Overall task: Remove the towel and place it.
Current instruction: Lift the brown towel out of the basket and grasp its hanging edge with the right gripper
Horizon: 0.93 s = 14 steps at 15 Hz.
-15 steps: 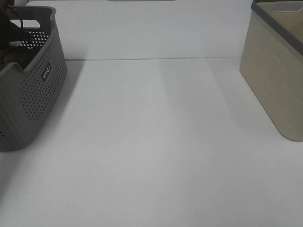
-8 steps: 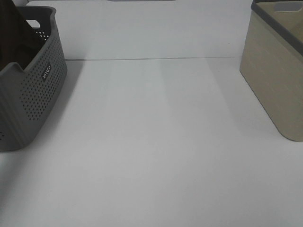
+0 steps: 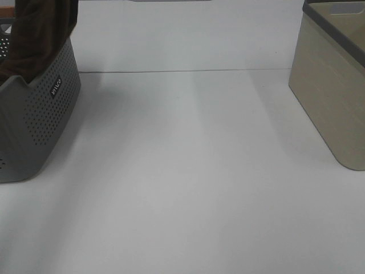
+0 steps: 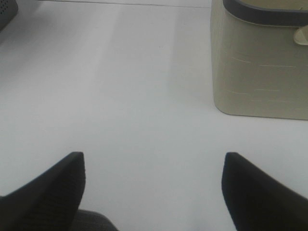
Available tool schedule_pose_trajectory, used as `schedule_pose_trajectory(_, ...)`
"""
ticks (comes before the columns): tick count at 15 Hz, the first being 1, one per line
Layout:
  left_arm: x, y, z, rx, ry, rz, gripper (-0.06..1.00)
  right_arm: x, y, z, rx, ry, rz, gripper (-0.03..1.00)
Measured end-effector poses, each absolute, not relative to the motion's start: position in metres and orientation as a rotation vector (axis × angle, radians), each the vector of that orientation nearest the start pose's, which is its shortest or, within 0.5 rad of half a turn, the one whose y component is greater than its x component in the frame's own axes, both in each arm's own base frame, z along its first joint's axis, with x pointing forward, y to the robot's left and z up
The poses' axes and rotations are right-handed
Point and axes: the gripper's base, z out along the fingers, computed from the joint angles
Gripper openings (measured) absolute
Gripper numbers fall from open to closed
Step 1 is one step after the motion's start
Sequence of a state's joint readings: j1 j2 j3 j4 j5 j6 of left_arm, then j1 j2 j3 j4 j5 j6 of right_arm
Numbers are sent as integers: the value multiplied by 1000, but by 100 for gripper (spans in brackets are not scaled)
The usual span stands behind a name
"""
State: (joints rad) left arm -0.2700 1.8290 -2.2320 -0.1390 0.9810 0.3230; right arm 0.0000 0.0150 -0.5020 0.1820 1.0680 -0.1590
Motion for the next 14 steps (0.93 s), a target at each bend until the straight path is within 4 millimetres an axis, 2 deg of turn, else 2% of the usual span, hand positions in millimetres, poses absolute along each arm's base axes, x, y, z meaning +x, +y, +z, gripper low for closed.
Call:
schedule_pose_trajectory(4,336,-179,483,867,2002,-248,0,-3,17,279,-171,2050,156,72)
schedule_pose_trajectory(6,305,-217,483,1076,1944,-290,0,10,24,283,-173,2087,267,70)
schedule_pose_trajectory(7,293,-229,486,1131,1910,-307,0,19,27,287,-184,2089,319,70)
schedule_pose_trajectory(10,271,-252,486,1228,1857,-349,0,56,41,297,-268,2081,500,70)
schedule_pose_trajectory(14,263,-261,486,1269,1833,-362,0,110,59,292,-481,2067,722,70)
